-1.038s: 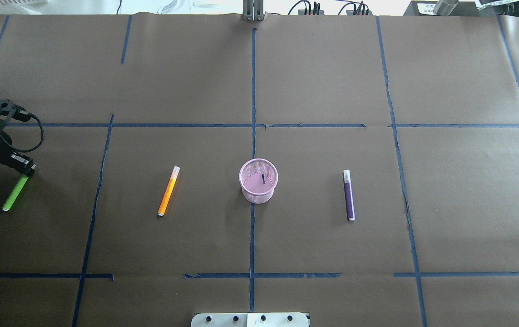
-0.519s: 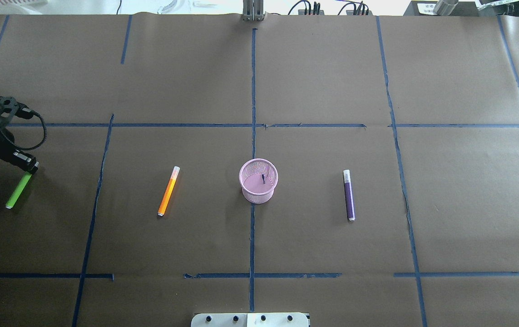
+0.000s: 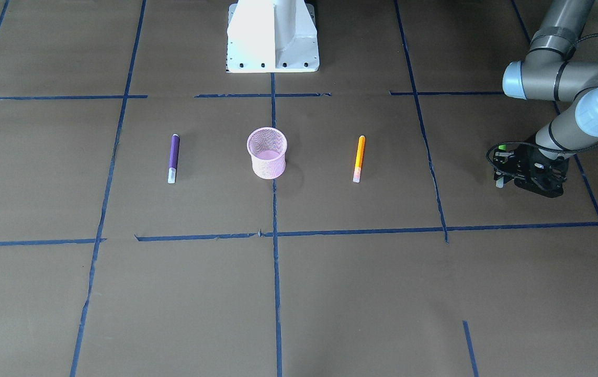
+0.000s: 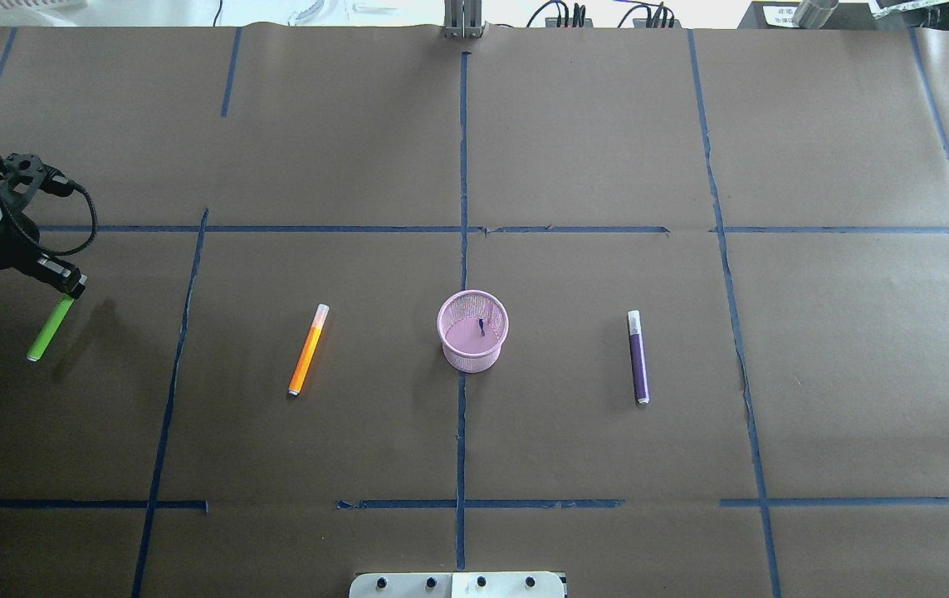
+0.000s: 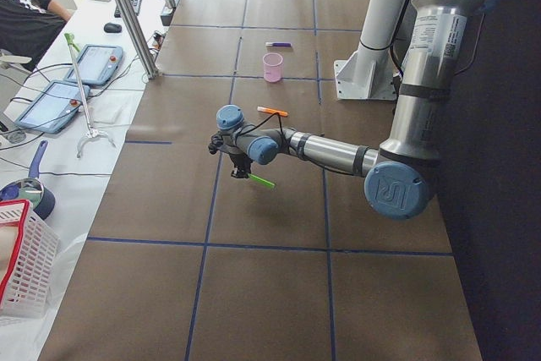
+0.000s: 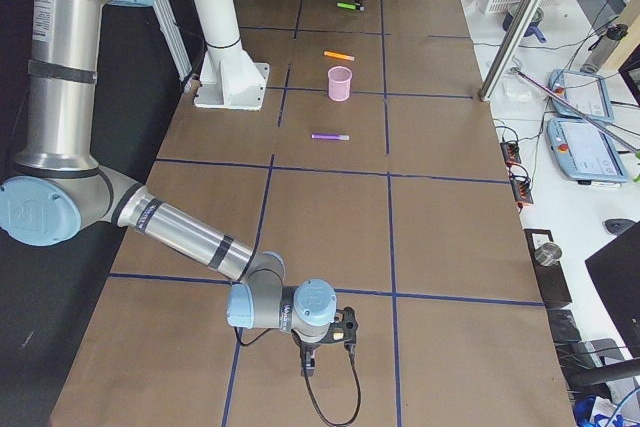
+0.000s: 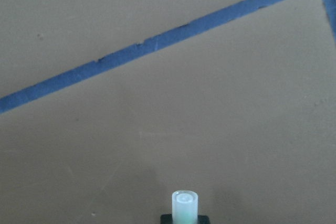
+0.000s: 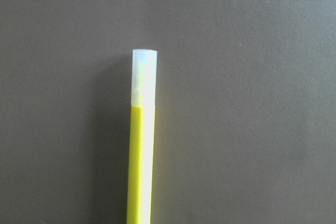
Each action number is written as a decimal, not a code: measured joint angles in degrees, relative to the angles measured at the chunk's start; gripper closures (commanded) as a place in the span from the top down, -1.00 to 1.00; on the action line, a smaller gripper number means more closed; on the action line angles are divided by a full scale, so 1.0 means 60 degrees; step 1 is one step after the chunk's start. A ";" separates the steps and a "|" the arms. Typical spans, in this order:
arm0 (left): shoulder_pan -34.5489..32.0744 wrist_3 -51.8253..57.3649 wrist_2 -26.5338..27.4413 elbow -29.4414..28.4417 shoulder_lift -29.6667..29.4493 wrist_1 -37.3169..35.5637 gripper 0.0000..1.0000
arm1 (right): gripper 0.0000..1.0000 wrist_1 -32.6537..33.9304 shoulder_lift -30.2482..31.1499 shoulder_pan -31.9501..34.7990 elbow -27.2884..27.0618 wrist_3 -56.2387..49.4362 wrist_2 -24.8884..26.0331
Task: Collect pens into pen holder
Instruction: 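Lower the left gripper onto the green marker and close on it, then lift the green marker with the left gripper and carry it over the pink cup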
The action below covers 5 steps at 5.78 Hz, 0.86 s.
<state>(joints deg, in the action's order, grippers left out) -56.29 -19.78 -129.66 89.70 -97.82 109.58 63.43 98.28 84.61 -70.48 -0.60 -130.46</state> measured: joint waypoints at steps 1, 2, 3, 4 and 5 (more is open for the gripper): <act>-0.0005 0.0001 0.0003 0.0049 -0.0015 0.0002 -0.96 | 1.00 -0.0011 -0.0178 -0.0212 0.0068 0.0306 0.0006; -0.0014 0.0006 0.0008 0.0076 -0.0023 0.0003 -0.96 | 1.00 -0.0020 -0.0435 -0.0368 0.0270 0.0455 0.0006; -0.0018 0.0013 0.0011 0.0094 -0.0028 0.0003 -0.96 | 1.00 -0.0029 -0.0717 -0.0489 0.0524 0.0525 0.0001; -0.0018 0.0015 0.0006 0.0113 -0.0035 0.0003 -0.96 | 1.00 -0.0036 -0.0855 -0.0582 0.0665 0.0566 -0.0006; -0.0016 0.0012 0.0004 0.0192 -0.0055 0.0000 -0.96 | 1.00 -0.0043 -0.0898 -0.0665 0.0735 0.0579 -0.0013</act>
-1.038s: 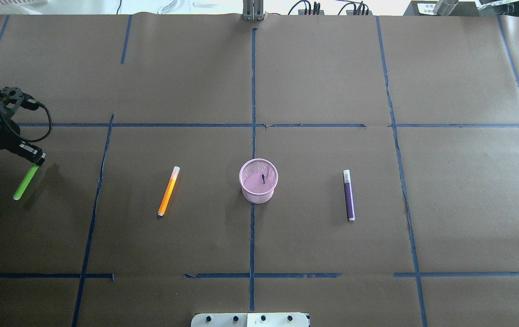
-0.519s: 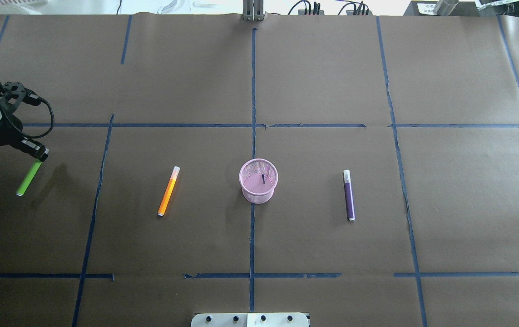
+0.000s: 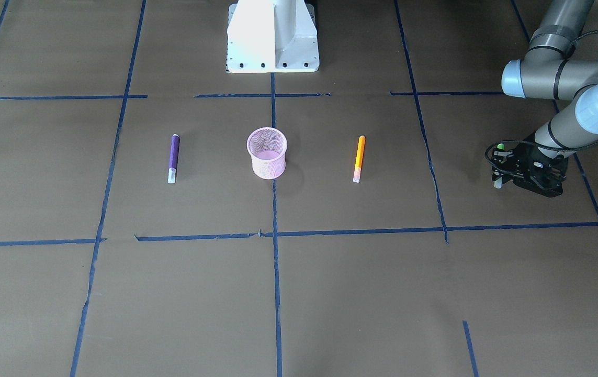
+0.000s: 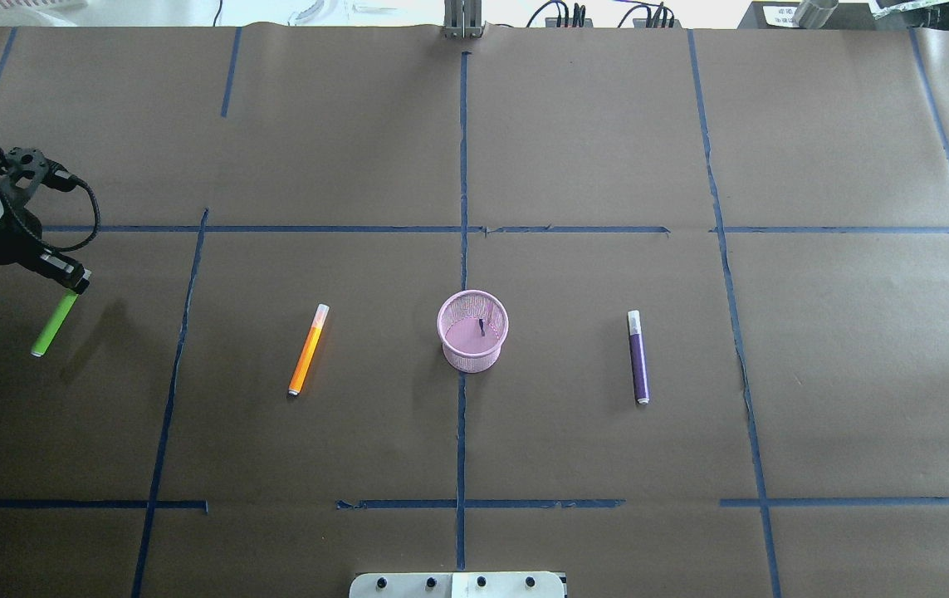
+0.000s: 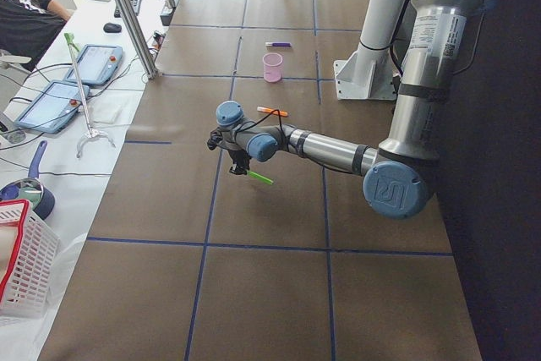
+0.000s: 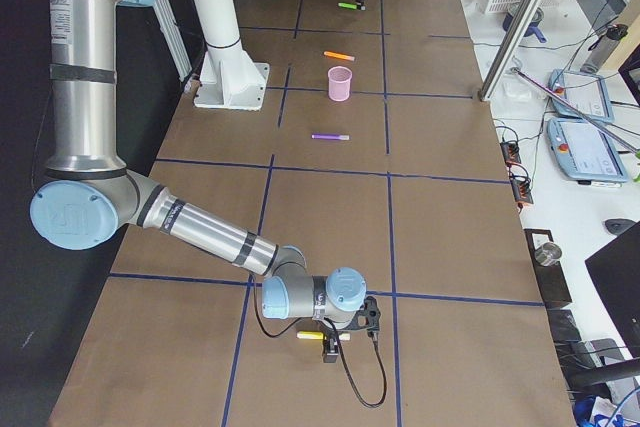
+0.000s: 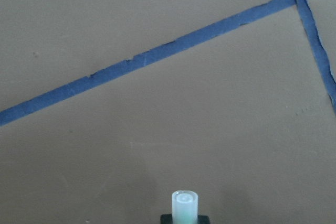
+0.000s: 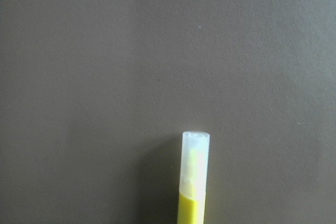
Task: Collect pens into pen holder
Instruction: 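Lift the green marker with the left gripper and carry it over the pink cup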
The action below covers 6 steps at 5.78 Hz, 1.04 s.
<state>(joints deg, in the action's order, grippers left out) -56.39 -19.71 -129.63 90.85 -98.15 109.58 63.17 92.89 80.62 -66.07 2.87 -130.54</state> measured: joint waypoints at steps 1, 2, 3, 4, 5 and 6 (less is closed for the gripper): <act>-0.0002 -0.0044 -0.0001 0.0103 -0.0193 -0.0017 -0.98 | 1.00 -0.0008 -0.0009 -0.0068 0.0047 0.0004 -0.0007; -0.0005 -0.0109 -0.0010 0.0139 -0.0647 -0.0042 -1.00 | 1.00 -0.0010 -0.0013 -0.0109 0.0080 0.0005 -0.0010; -0.0003 -0.0278 -0.0023 0.0153 -0.1304 -0.0051 -1.00 | 1.00 -0.0020 -0.0013 -0.0127 0.0113 0.0005 -0.0015; 0.0024 -0.0898 -0.0028 0.0185 -0.2181 -0.0041 -1.00 | 1.00 -0.0034 -0.0014 -0.0132 0.0121 0.0005 -0.0022; 0.0074 -0.1790 -0.0029 0.0383 -0.2995 -0.0027 -1.00 | 1.00 -0.0044 -0.0014 -0.0135 0.0123 0.0005 -0.0025; 0.0119 -0.2555 -0.0026 0.0737 -0.3513 -0.0007 -1.00 | 1.00 -0.0073 -0.0014 -0.0135 0.0118 0.0005 -0.0025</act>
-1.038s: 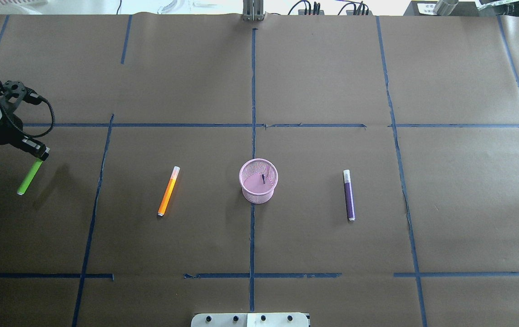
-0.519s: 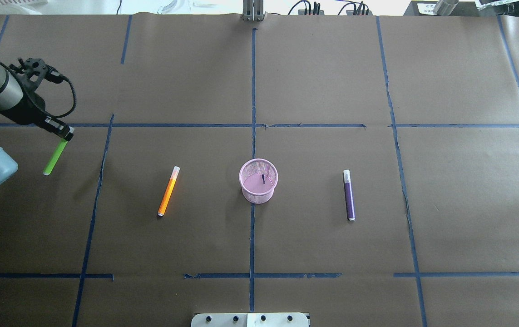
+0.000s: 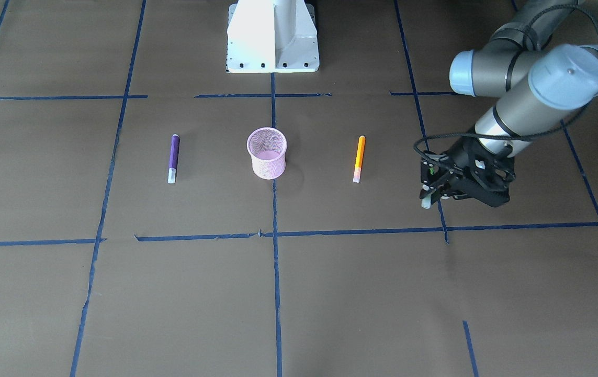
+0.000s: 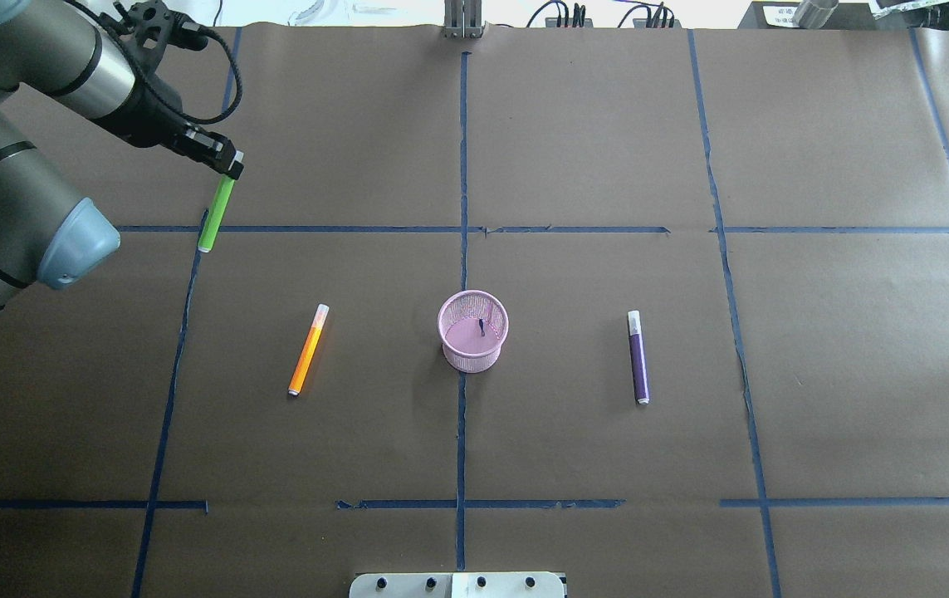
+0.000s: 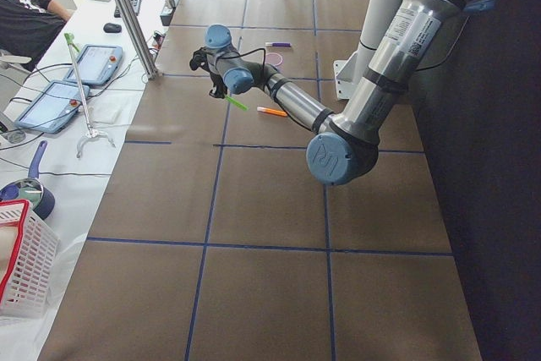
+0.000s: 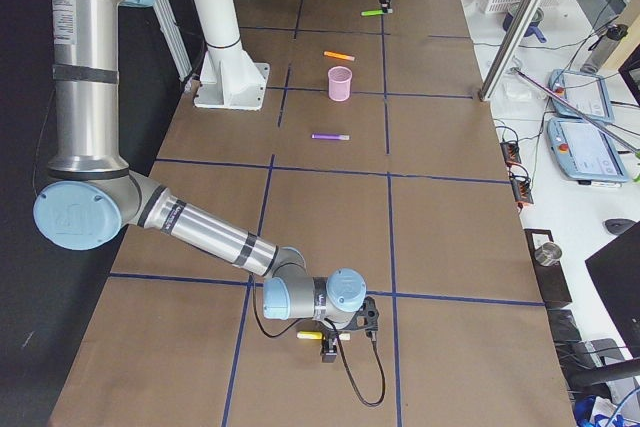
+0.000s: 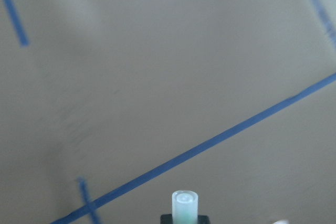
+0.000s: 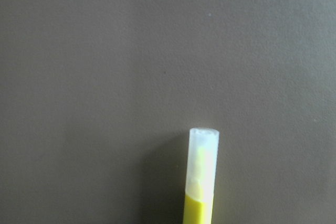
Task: Collect pens into pen holder
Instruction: 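Lift the green marker with the left gripper and carry it over the pink cup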
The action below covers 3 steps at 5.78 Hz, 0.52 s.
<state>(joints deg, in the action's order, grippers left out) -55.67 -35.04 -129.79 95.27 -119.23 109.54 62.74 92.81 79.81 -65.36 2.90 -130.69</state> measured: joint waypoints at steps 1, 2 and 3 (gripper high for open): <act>0.0041 -0.0688 0.0015 0.0240 -0.0384 0.0057 -1.00 | 1.00 -0.0063 0.0003 0.0002 -0.0009 0.0000 0.0000; 0.0160 -0.1354 0.0196 0.0342 -0.0672 0.0274 -1.00 | 1.00 -0.0135 0.0021 0.0009 -0.0035 -0.0004 -0.0005; 0.0510 -0.2014 0.0776 0.0365 -0.0797 0.0772 -1.00 | 1.00 -0.0198 0.0042 0.0012 -0.0080 -0.0007 -0.0011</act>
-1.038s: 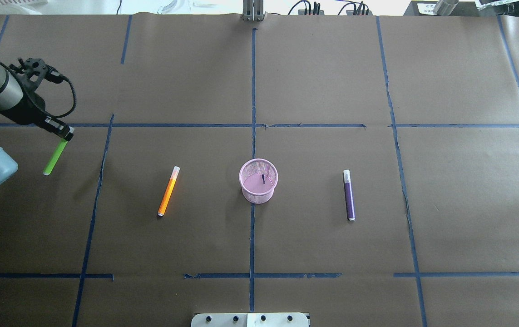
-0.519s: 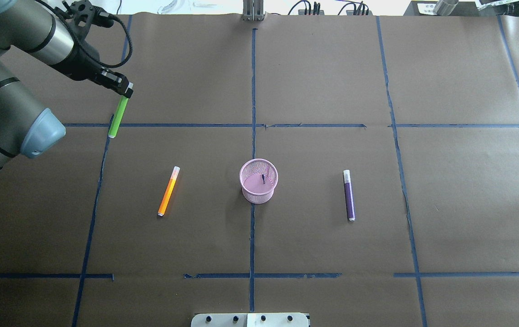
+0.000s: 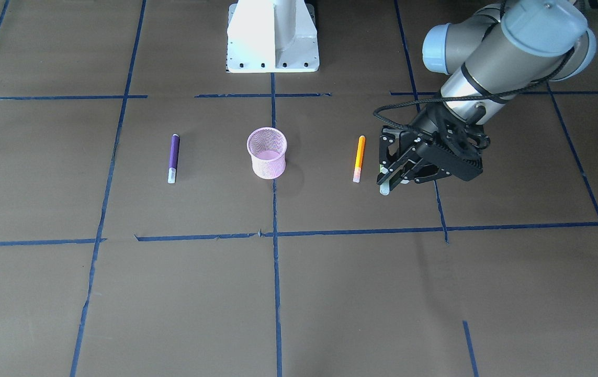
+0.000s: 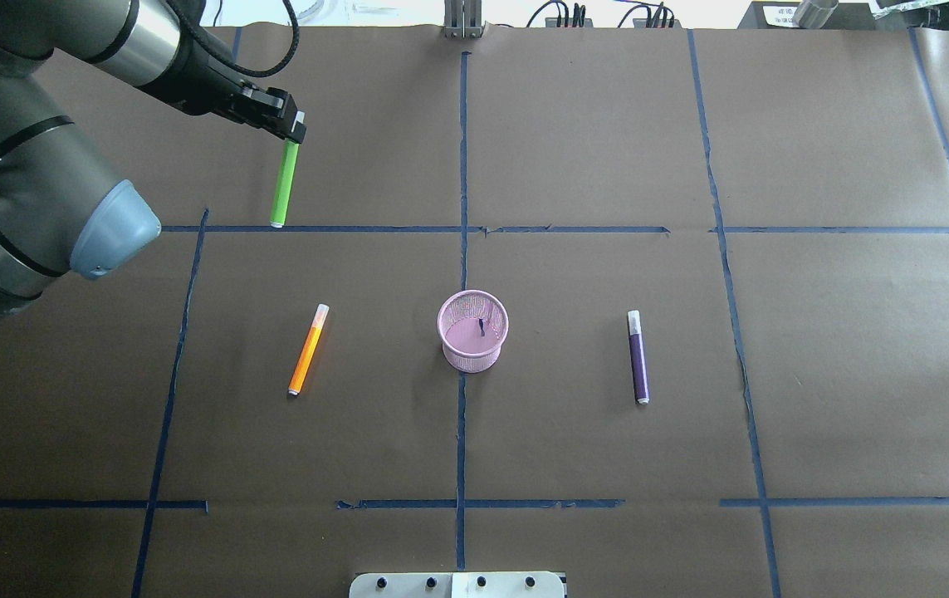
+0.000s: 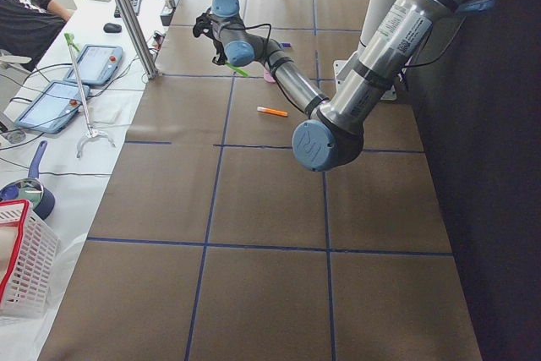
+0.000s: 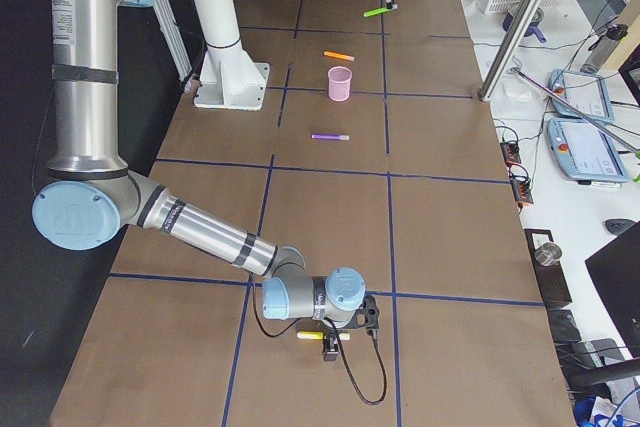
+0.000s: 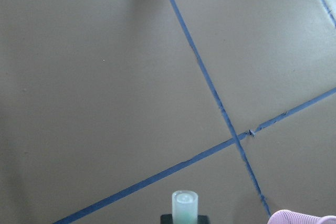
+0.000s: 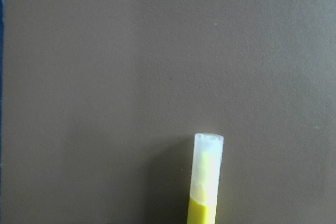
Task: Collect pens into pen holder
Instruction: 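Lift the green marker with the left gripper and carry it over the pink cup, then lower the green marker into the pink cup and open the left gripper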
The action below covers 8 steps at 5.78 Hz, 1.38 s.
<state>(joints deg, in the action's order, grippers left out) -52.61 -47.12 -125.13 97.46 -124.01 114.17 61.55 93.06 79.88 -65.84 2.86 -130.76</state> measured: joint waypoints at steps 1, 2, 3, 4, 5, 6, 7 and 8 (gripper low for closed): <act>0.0516 -0.0574 0.0737 0.0001 -0.0033 0.0564 -1.00 | 1.00 -0.0039 0.0017 0.0001 -0.0048 0.0001 -0.0003; 0.1047 -0.0981 0.1429 0.0008 -0.0084 0.1044 -1.00 | 1.00 -0.0056 0.0017 0.0002 -0.0084 -0.0005 -0.0003; 0.1565 -0.1296 0.2122 0.0012 -0.0141 0.1546 -1.00 | 1.00 -0.0061 0.0009 0.0008 -0.0133 -0.0003 -0.0003; 0.2011 -0.1689 0.2712 0.0015 -0.0171 0.2097 -1.00 | 1.00 -0.0063 0.0004 0.0012 -0.0201 0.0008 -0.0004; 0.2243 -0.1985 0.2991 0.0016 -0.0225 0.2422 -1.00 | 1.00 -0.0063 -0.0009 0.0015 -0.0235 0.0018 -0.0009; 0.2418 -0.2089 0.3180 0.0016 -0.0280 0.2542 -1.00 | 1.00 -0.0059 -0.0019 0.0016 -0.0242 0.0020 -0.0025; 0.2894 -0.2124 0.3653 0.0003 -0.0305 0.2853 -1.00 | 1.00 -0.0056 -0.0021 0.0016 -0.0247 0.0022 -0.0058; 0.3499 -0.2120 0.4267 -0.0011 -0.0293 0.3397 -1.00 | 1.00 -0.0060 -0.0017 0.0016 -0.0247 0.0022 -0.0091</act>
<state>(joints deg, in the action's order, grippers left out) -31.62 -59.84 -99.53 97.40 -125.77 134.55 61.19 92.96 79.98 -67.32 2.99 -131.31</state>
